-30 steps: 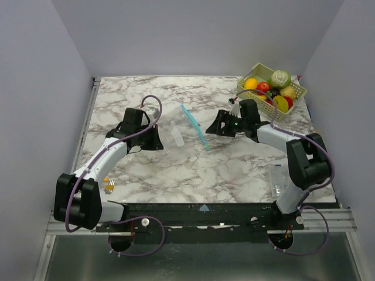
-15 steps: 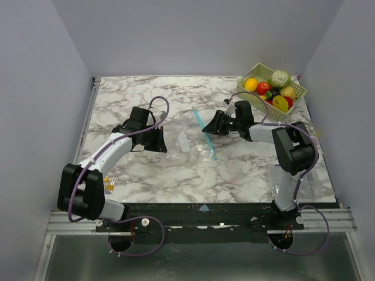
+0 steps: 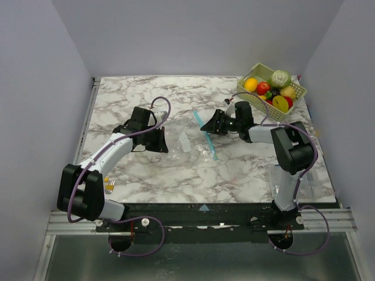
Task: Place the food in the zip-top bag and seal the zipper
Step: Pick up the zipper food storage bag at the center of the board.
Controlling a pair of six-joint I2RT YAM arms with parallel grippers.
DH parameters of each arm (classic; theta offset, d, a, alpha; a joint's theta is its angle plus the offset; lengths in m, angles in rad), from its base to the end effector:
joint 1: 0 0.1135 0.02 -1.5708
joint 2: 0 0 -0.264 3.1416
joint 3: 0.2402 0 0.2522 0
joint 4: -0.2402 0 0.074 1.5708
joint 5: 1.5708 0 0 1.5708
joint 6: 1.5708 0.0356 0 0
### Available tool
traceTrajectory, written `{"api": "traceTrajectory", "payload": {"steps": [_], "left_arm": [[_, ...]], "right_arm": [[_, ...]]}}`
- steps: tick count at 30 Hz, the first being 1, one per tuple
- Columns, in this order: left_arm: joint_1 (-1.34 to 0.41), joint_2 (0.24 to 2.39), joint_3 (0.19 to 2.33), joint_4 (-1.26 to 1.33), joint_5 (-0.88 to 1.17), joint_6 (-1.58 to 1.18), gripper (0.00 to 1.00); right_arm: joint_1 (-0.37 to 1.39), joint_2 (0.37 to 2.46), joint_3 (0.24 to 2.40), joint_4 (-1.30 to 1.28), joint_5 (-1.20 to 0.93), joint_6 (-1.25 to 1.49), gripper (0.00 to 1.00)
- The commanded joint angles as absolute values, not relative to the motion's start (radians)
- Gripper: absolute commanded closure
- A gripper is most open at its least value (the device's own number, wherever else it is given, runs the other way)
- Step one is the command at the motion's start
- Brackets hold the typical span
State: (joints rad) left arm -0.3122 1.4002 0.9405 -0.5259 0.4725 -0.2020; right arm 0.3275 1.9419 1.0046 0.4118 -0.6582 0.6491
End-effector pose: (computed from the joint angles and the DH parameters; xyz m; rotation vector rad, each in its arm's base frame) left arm 0.2612 -0.1013 0.2306 0.3292 2.5683 -0.7991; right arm 0.3693 0.1485 0.1464 -0.0747 2.2330 1.2536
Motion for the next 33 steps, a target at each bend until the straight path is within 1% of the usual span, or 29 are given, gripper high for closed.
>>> {"api": "traceTrajectory", "payload": {"steps": [1, 3, 6, 7, 9, 10, 12, 14, 15, 17, 18, 19, 20, 21, 22, 24, 27, 29, 31, 33], "left_arm": [[-0.325, 1.387, 0.962, -0.54, 0.486, -0.189, 1.0], [-0.328, 1.393, 0.964, -0.54, 0.486, -0.189, 1.0], [-0.33, 1.399, 0.966, -0.541, 0.486, -0.19, 1.0], [-0.332, 1.4, 0.968, -0.543, 0.485, -0.19, 1.0], [-0.331, 1.399, 0.967, -0.543, 0.481, -0.19, 1.0], [-0.331, 1.398, 0.967, -0.541, 0.479, -0.19, 1.0], [-0.331, 1.398, 0.969, -0.541, 0.482, -0.192, 1.0], [-0.331, 1.395, 0.969, -0.537, 0.481, -0.192, 1.0], [-0.331, 1.393, 0.968, -0.533, 0.481, -0.193, 1.0], [-0.331, 1.389, 0.964, -0.527, 0.478, -0.199, 1.0], [-0.331, 1.387, 0.964, -0.524, 0.479, -0.202, 1.0], [-0.331, 1.383, 0.962, -0.518, 0.48, -0.205, 0.96], [-0.331, 1.378, 0.962, -0.517, 0.48, -0.208, 0.91], [-0.331, 1.367, 0.961, -0.513, 0.482, -0.212, 0.86], [-0.331, 1.353, 0.959, -0.505, 0.471, -0.222, 0.81], [-0.331, 1.284, 0.937, -0.477, 0.41, -0.282, 0.69], [-0.351, 1.131, 0.907, -0.466, 0.254, -0.349, 0.65], [-0.36, 1.042, 0.906, -0.475, 0.161, -0.392, 0.59], [-0.362, 0.981, 0.92, -0.486, 0.097, -0.454, 0.53], [-0.363, 0.956, 0.949, -0.508, 0.092, -0.527, 0.52]], "right_arm": [[0.328, 1.973, 1.04, 0.338, -0.591, 0.575, 0.38], [0.327, 1.992, 1.072, 0.287, -0.595, 0.561, 0.38], [0.329, 1.993, 1.057, 0.336, -0.646, 0.584, 0.43], [0.329, 1.991, 1.048, 0.354, -0.655, 0.602, 0.47], [0.333, 1.987, 1.039, 0.375, -0.672, 0.622, 0.62], [0.336, 1.983, 1.034, 0.386, -0.677, 0.631, 0.65], [0.346, 1.978, 1.02, 0.424, -0.709, 0.655, 0.64], [0.349, 1.972, 0.996, 0.472, -0.723, 0.683, 0.58], [0.351, 1.971, 0.984, 0.495, -0.733, 0.694, 0.57], [0.351, 1.971, 0.974, 0.511, -0.749, 0.708, 0.59], [0.351, 1.968, 0.965, 0.522, -0.754, 0.719, 0.62], [0.351, 1.96, 0.95, 0.551, -0.764, 0.738, 0.67], [0.352, 1.949, 0.926, 0.588, -0.773, 0.761, 0.77], [0.352, 1.936, 0.9, 0.628, -0.775, 0.785, 0.9], [0.353, 1.916, 0.874, 0.656, -0.77, 0.811, 0.99], [0.353, 1.875, 0.841, 0.67, -0.759, 0.829, 1.0], [0.353, 1.798, 0.814, 0.61, -0.722, 0.81, 1.0], [0.355, 1.734, 0.807, 0.548, -0.684, 0.773, 1.0], [0.372, 1.664, 0.809, 0.464, -0.617, 0.722, 1.0], [0.402, 1.607, 0.812, 0.406, -0.556, 0.68, 1.0]]}}
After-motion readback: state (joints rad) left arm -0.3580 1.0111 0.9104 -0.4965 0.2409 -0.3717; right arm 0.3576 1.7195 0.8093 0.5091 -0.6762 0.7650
